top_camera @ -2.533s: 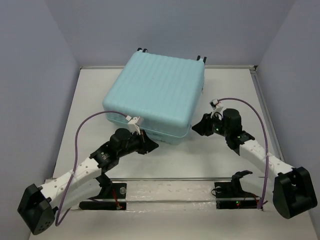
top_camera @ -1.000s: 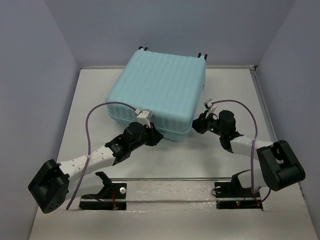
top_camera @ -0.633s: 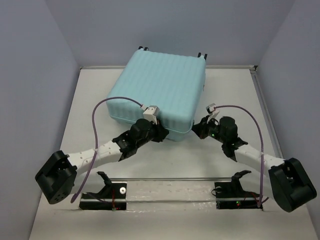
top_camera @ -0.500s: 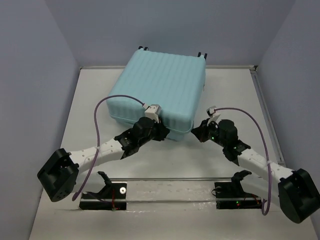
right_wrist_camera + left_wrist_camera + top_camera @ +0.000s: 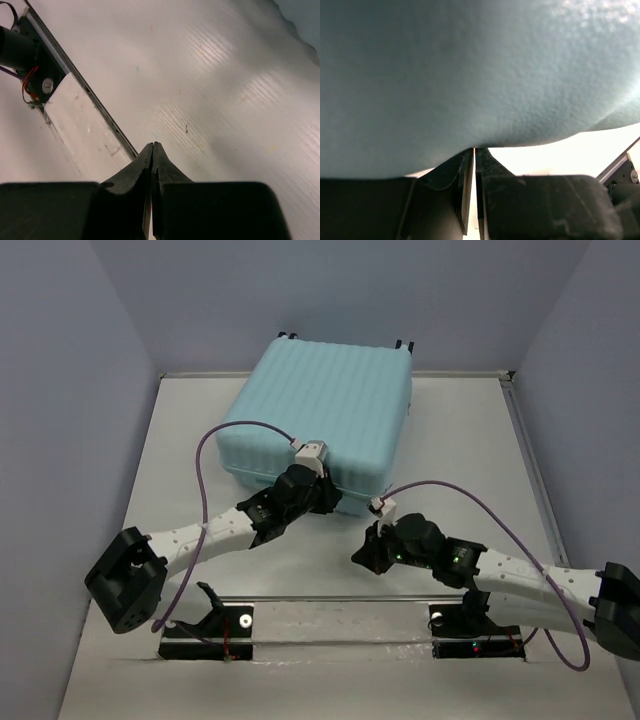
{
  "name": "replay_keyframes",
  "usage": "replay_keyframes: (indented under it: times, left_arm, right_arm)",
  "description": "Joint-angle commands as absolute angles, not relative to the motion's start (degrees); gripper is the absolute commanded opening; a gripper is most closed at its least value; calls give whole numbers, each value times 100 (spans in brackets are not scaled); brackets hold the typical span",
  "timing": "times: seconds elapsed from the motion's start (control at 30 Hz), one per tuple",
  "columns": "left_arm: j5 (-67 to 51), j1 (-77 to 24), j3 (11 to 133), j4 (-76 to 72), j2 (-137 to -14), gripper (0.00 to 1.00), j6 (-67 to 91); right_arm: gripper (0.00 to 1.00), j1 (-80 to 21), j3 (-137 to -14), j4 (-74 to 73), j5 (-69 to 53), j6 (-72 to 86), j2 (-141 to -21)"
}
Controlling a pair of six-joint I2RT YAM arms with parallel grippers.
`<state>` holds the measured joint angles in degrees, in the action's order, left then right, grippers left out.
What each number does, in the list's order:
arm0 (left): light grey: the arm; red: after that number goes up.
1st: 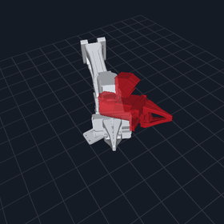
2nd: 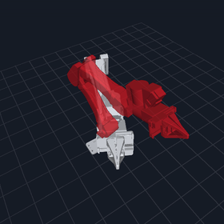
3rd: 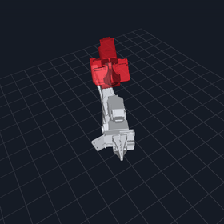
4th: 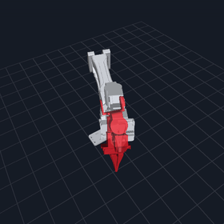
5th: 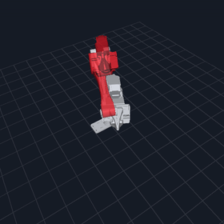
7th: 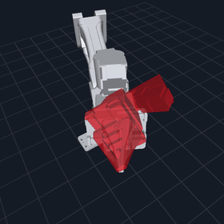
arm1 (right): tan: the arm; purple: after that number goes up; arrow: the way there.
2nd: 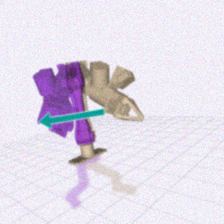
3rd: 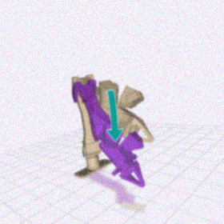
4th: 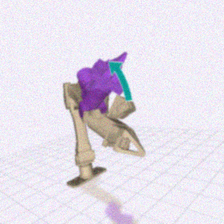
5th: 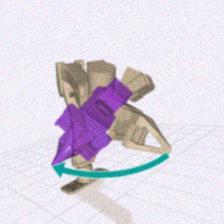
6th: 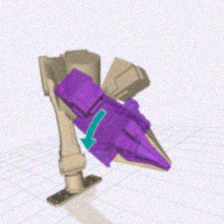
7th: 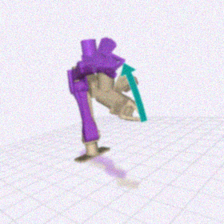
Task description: Pack the luggage
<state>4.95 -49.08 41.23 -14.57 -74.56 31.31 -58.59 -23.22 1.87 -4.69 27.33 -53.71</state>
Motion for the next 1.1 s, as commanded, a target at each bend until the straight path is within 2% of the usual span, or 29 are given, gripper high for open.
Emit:
replay_keyframes:
  times: [0.0, 0.1, 0.13, 0.27, 0.37, 0.4, 0.5, 0.53, 0.63, 0.87, 1.07]
  left_arm:
    - [1151, -4667, 4816, -2743, -7637, 20, 2997]
    - [1213, -4658, 4930, -2716, -7603, 20, 2962]
    - [1222, -4658, 4939, -2681, -7576, 20, 2953]
    - [1239, -4658, 4677, -2541, -7296, 20, 2953]
    - [1196, -4667, 4247, -2514, -6971, 20, 3102]
    - [1169, -4667, 4141, -2514, -6918, 20, 3172]
    - [1002, -4710, 3710, -2531, -6724, 20, 3287]
    - [985, -4737, 3526, -2531, -6680, 20, 3331]
    - [941, -4816, 3270, -2592, -6540, 21, 3392]
    - [651, -4860, 3207, -2716, -6661, 21, 3147]
    - [484, -4860, 3340, -2935, -6908, 21, 3041]
  right_arm:
    - [7, -6388, -2969, 369, -229, 2927, -5641]
    - [7, -6741, -3050, 361, 315, 3032, -5905]
    - [7, -6741, -3085, 212, 934, 3111, -5880]
    - [7, -6383, -2753, -473, 2266, 3550, -5266]
    - [13, -5452, -2471, -527, 2074, 3525, -4651]
    - [22, -5049, -2435, -553, 2039, 3490, -4545]
    - [42, -4433, -2478, -650, 1837, 3270, -4473]
    - [43, -4256, -2487, -650, 1741, 3130, -4543]
    - [43, -3685, -2444, -256, 1268, 2858, -4834]
    - [47, -3261, -2154, 1174, 204, 1741, -4922]
    - [48, -3094, -2320, 1520, 115, 1135, -5369]
